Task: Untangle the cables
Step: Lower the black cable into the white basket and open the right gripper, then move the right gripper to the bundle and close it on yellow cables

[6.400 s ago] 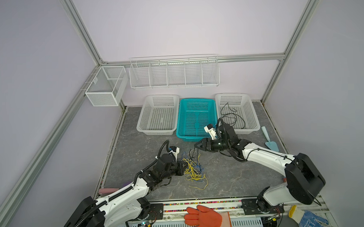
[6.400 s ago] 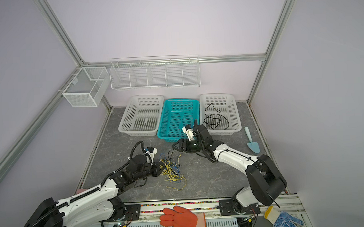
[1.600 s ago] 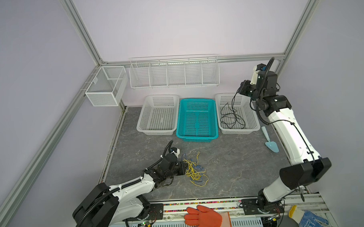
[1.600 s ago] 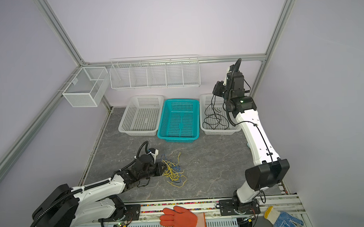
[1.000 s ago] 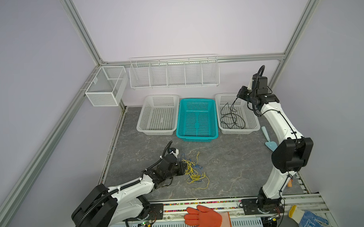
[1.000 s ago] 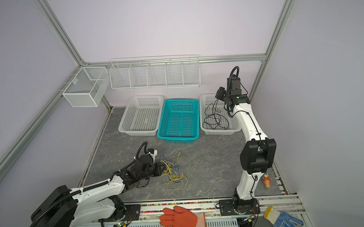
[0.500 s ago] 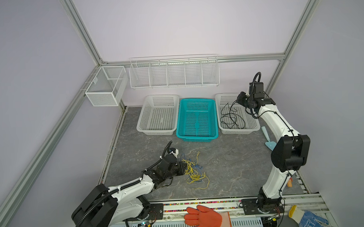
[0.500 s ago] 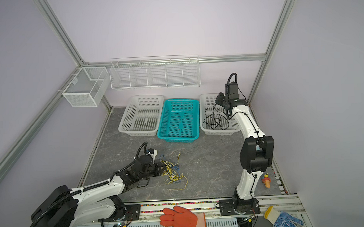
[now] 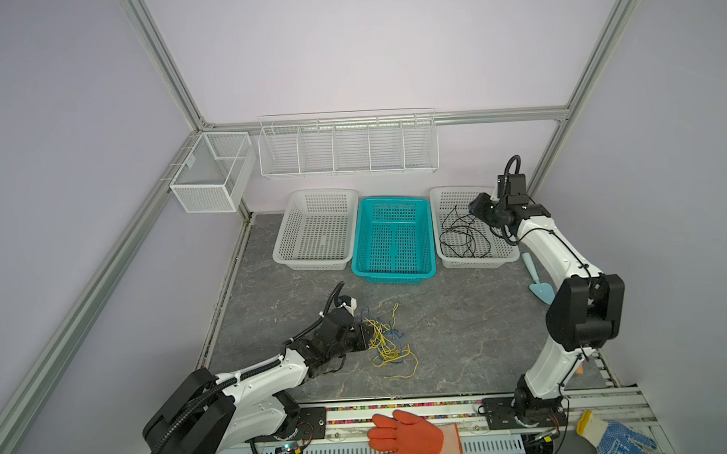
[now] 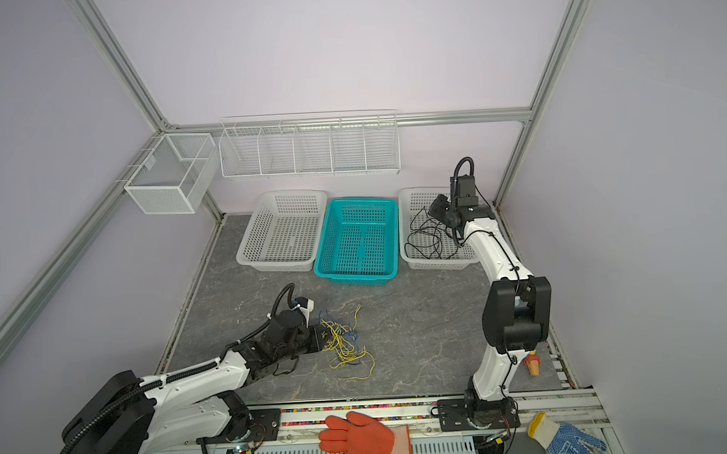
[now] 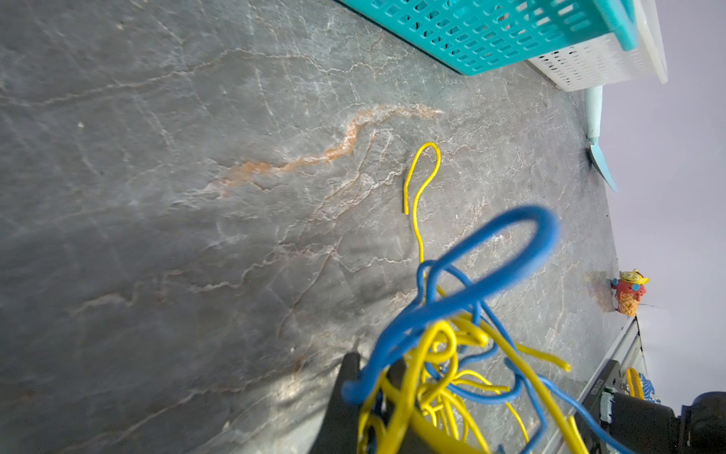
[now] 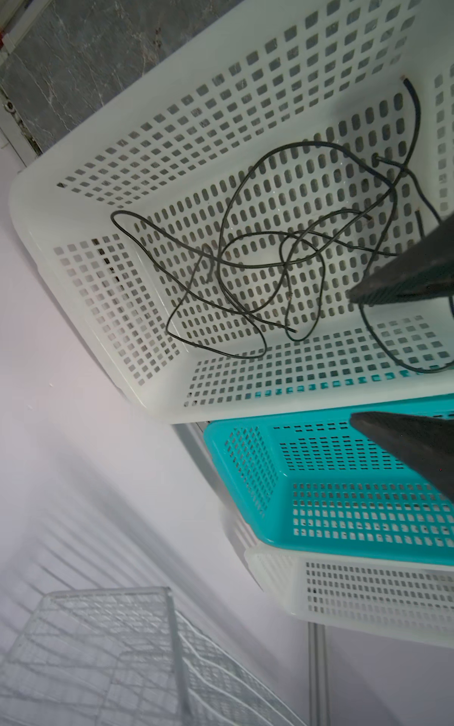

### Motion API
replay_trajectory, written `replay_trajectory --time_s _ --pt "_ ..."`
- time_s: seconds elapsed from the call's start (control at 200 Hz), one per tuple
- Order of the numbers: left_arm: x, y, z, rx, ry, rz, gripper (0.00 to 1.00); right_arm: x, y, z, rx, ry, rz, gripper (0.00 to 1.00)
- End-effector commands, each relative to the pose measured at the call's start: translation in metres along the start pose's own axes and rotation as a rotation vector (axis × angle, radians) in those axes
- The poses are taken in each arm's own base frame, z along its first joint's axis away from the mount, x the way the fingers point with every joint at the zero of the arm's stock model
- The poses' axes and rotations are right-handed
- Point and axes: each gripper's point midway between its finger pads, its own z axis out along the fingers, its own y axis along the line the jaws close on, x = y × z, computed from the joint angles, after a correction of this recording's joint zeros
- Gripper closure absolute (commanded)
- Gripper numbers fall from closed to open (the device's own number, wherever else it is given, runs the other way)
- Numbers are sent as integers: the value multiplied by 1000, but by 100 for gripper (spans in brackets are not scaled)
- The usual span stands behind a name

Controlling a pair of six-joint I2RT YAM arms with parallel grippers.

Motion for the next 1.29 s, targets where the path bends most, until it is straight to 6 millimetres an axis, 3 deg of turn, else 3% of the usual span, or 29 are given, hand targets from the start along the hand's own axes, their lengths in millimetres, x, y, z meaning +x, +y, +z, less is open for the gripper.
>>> replay_trajectory --time_s 0.0,0.215,0.33,0.605,0.765,0.88,1.005,1.18,1.29 --pt "-9 -7 -3 -4 -10 -5 100 19 40 -33 -203 76 10 47" --pt "-21 -26 -9 34 -18 7 100 103 82 -73 -464 217 -125 43" --pt "-27 -37 -12 58 -14 28 100 163 111 -101 -592 315 -276 42" --pt "-38 -48 -11 66 -23 38 100 282 139 -149 -851 511 -530 41" --pt "-35 -45 -1 32 10 27 100 315 147 -161 -900 527 -627 43" --pt "-34 -42 3 20 23 16 100 341 144 -156 -860 569 -711 46" --pt "-33 -42 6 16 28 10 100 361 138 -142 -822 613 -740 56" --pt "-34 -44 8 21 35 11 100 386 133 -121 -795 694 -717 57" --pt "-34 -45 8 18 41 13 100 391 129 -112 -764 683 -730 57"
